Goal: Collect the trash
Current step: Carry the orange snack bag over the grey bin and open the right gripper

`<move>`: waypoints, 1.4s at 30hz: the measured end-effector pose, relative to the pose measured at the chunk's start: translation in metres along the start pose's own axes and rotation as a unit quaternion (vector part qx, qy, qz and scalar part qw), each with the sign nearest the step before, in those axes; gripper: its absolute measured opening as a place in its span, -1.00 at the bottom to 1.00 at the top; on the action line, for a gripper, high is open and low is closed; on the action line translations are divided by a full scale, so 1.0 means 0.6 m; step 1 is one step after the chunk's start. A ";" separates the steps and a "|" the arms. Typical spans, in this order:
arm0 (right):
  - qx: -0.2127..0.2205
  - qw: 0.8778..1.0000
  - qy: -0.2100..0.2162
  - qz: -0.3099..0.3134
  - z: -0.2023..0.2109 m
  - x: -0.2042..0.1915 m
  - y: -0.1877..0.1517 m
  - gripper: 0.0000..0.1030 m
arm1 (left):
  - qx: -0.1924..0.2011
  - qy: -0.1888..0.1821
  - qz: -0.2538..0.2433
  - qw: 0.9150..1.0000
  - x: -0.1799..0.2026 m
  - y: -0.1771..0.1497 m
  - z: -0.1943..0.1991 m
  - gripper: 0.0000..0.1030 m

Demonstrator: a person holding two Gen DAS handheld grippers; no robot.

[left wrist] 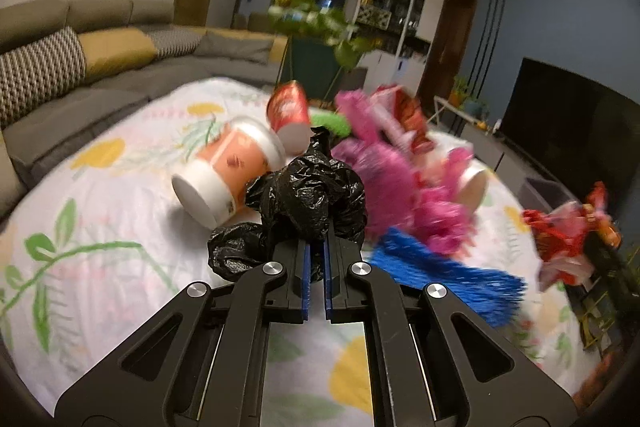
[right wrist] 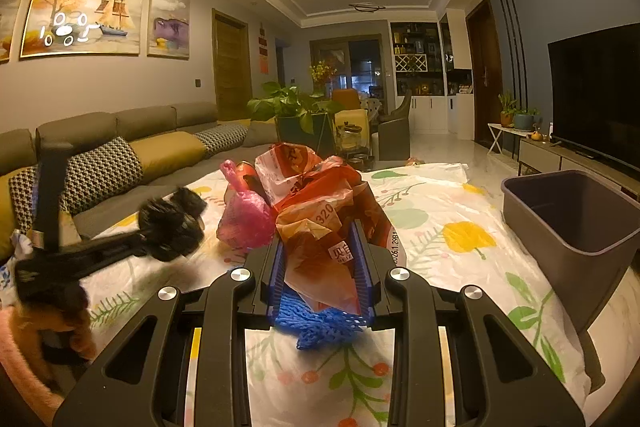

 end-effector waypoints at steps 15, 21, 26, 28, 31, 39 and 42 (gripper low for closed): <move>0.028 0.998 -0.059 -0.003 0.047 0.114 0.057 -0.40 | 0.047 -0.107 -0.091 0.989 0.236 0.061 0.024 -0.92; 0.047 0.991 -0.121 -0.004 0.058 0.211 0.082 -0.40 | 0.054 -0.162 -0.110 0.979 0.349 0.079 -0.008 -0.92; 0.062 0.984 -0.169 -0.016 0.066 0.292 0.103 -0.40 | 0.055 -0.200 -0.122 0.971 0.443 0.083 -0.051 -0.92; 0.067 0.980 -0.185 -0.018 0.069 0.323 0.108 -0.40 | 0.051 -0.214 -0.125 0.967 0.473 0.077 -0.070 -0.92; 0.070 0.976 -0.206 -0.020 0.067 0.360 0.111 -0.40 | 0.043 -0.233 -0.129 0.963 0.516 0.065 -0.102 -0.92; 0.065 0.968 -0.240 -0.032 0.050 0.430 0.096 -0.39 | 0.039 -0.290 -0.132 0.947 0.626 0.038 -0.153 -0.92; 0.064 0.967 -0.246 -0.033 0.041 0.448 0.098 -0.38 | 0.039 -0.295 -0.134 0.945 0.650 0.029 -0.166 -0.92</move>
Point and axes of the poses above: each gripper's, at about its wrist camera, not at the fingertips, and z roughly against the way its jaws point, x to its right, y to its top, the point moved 7 cm from there along -z, roughly the way its jaws point, and after that the axes turned 9 degrees about x, right-handed, at the moved point
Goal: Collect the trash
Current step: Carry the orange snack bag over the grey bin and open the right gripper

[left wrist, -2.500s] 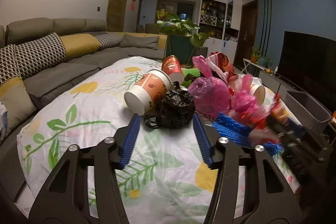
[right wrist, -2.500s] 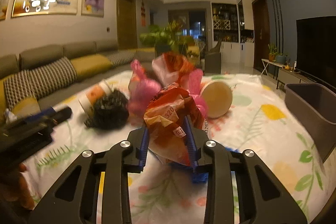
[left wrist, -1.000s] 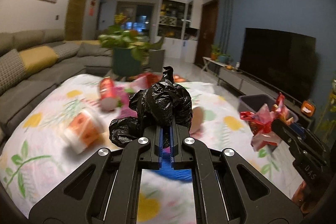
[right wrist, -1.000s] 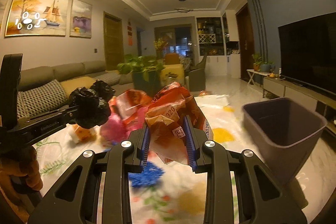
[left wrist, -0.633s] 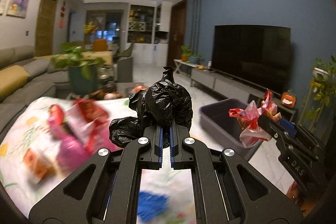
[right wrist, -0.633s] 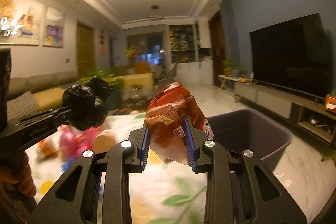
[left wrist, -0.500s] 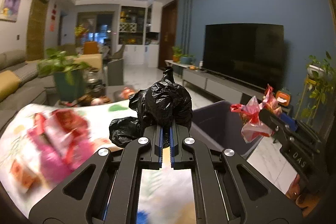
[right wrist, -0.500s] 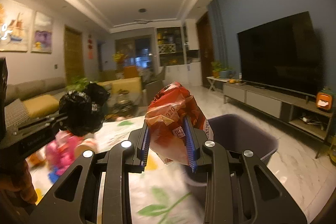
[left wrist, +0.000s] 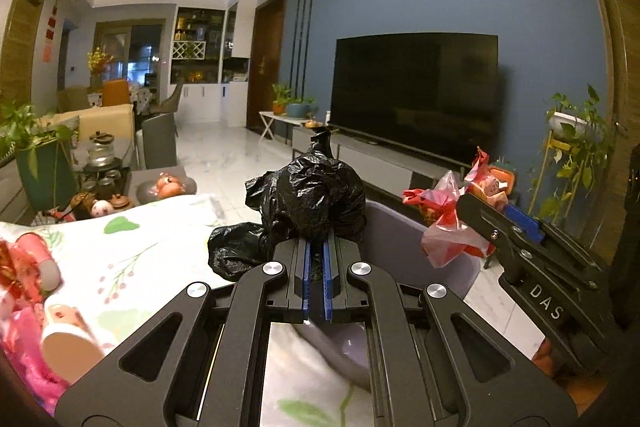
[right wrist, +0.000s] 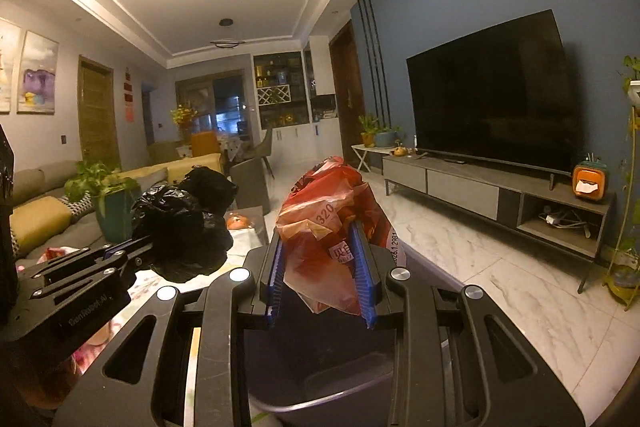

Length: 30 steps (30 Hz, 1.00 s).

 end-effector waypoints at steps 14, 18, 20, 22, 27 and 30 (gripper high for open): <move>-0.009 1.000 -0.007 -0.007 -0.057 0.019 -0.009 -0.31 | -0.025 -0.017 0.017 0.999 0.010 -0.034 -0.059 -0.92; -0.007 1.000 -0.006 -0.003 -0.061 0.010 -0.004 -0.26 | -0.029 -0.022 0.019 0.999 0.015 -0.035 -0.066 -0.91; -0.006 1.000 -0.005 -0.003 -0.061 0.013 0.000 -0.22 | -0.032 -0.025 0.022 0.999 0.009 -0.035 -0.068 -0.90; -0.006 1.000 -0.006 -0.004 -0.063 0.014 0.002 -0.18 | -0.037 -0.033 0.024 0.999 0.009 -0.037 -0.070 -0.90; 0.000 1.000 -0.013 -0.008 -0.060 0.019 0.007 -0.06 | -0.039 -0.030 0.029 0.998 -0.001 -0.041 -0.074 -0.59; -0.001 1.000 -0.015 -0.006 -0.057 0.019 0.007 -0.01 | -0.042 -0.025 0.039 0.998 -0.011 -0.045 -0.073 -0.15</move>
Point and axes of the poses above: each gripper's, at about its wrist camera, not at the fingertips, and z roughly against the way its jaws point, x to its right, y to its top, the point moved 7 cm from there along -z, roughly the way its jaws point, and after that the axes turned 9 degrees about x, right-handed, at the moved point
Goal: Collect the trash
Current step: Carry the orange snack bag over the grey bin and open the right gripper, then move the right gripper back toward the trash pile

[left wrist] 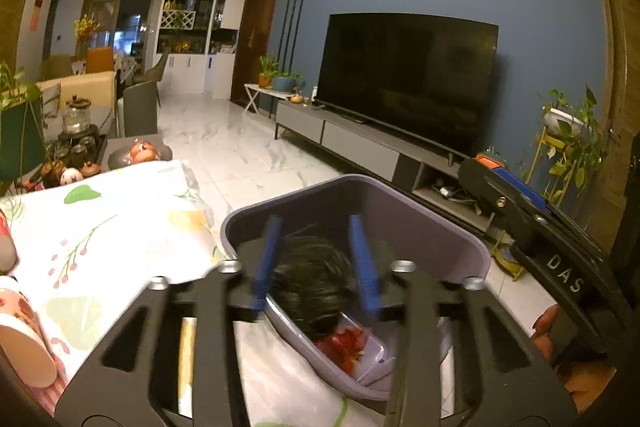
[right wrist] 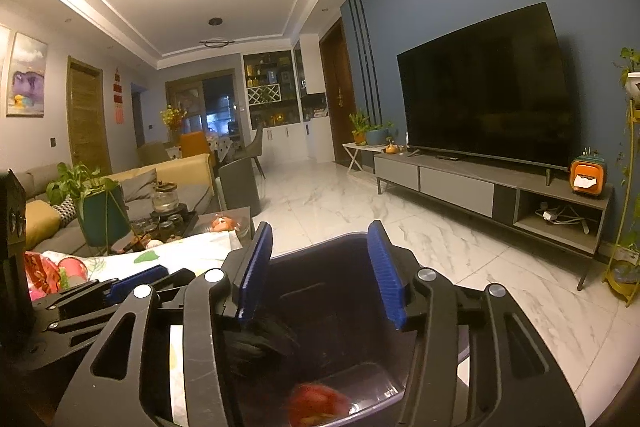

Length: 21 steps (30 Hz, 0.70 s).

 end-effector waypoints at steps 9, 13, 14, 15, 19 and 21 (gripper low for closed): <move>0.013 1.000 0.001 0.008 0.038 -0.019 0.001 0.40 | 0.021 0.058 0.013 0.998 -0.040 0.004 0.058 0.41; 0.018 1.000 0.003 0.011 0.064 -0.036 0.000 0.54 | 0.033 0.093 0.015 0.995 -0.064 0.004 0.104 0.58; 0.019 1.000 0.007 0.013 0.072 -0.045 0.000 0.55 | 0.035 0.106 0.015 0.994 -0.072 0.003 0.121 0.60; 0.020 1.000 0.011 0.017 0.080 -0.053 -0.001 0.57 | 0.037 0.114 0.016 0.993 -0.078 0.003 0.131 0.61; 0.020 0.999 0.035 0.028 0.108 -0.089 -0.004 0.57 | 0.037 0.143 0.018 0.989 -0.108 -0.005 0.187 0.63; 0.015 0.998 0.050 0.035 0.121 -0.113 -0.008 0.58 | 0.040 0.164 0.013 0.986 -0.125 -0.012 0.220 0.63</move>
Point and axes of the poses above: each gripper's, at about its wrist camera, not at the fingertips, and z roughly against the way its jaws point, x to its right, y to its top, the point moved 7 cm from there along -z, roughly the way its jaws point, and after that the axes turned 9 degrees about x, right-handed, at the moved point
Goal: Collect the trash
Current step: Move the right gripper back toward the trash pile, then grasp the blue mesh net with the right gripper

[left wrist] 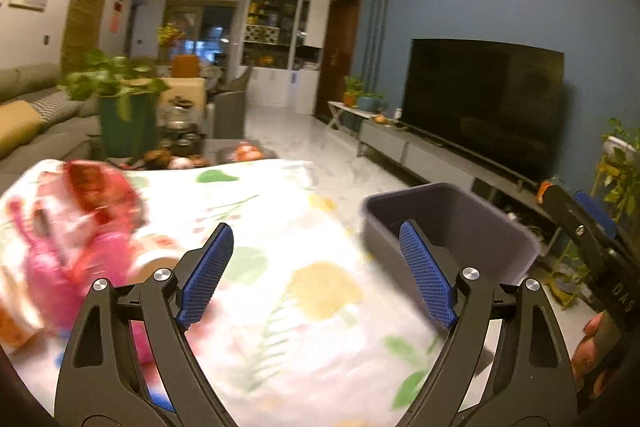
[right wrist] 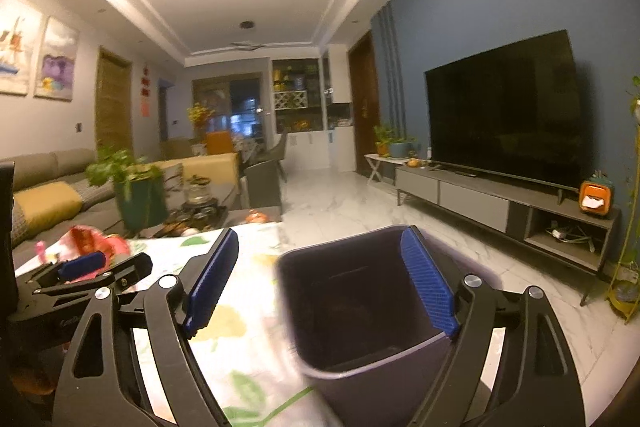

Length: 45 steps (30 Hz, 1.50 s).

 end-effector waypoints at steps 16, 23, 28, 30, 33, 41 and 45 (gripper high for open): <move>-0.095 0.987 0.131 -0.003 0.043 -0.235 -0.101 0.58 | 0.017 0.168 0.004 0.986 -0.244 -0.039 0.217 0.63; -0.152 0.978 0.142 0.005 0.036 -0.292 -0.171 0.58 | 0.021 0.207 0.016 0.978 -0.299 -0.069 0.283 0.63; -0.174 0.974 0.142 0.010 0.037 -0.309 -0.209 0.54 | 0.025 0.215 0.034 0.976 -0.325 -0.082 0.306 0.63; -0.179 0.973 0.143 0.015 0.038 -0.314 -0.219 0.47 | 0.027 0.216 0.041 0.975 -0.334 -0.083 0.313 0.63; -0.187 0.971 0.146 0.020 0.036 -0.322 -0.231 0.38 | 0.029 0.216 0.048 0.975 -0.341 -0.085 0.314 0.63; -0.208 0.964 0.165 0.031 0.031 -0.344 -0.255 -0.06 | 0.029 0.218 0.046 0.974 -0.343 -0.087 0.311 0.63; -0.215 0.958 0.187 0.034 0.035 -0.355 -0.260 -0.65 | 0.026 0.214 0.049 0.975 -0.342 -0.087 0.303 0.63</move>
Point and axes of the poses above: each gripper's, at about its wrist camera, not at the fingertips, and z roughly against the way its jaws point, x to its right, y to its top, the point moved 7 cm from there along -z, roughly the way its jaws point, and after that the axes turned 9 degrees about x, right-handed, at the moved point
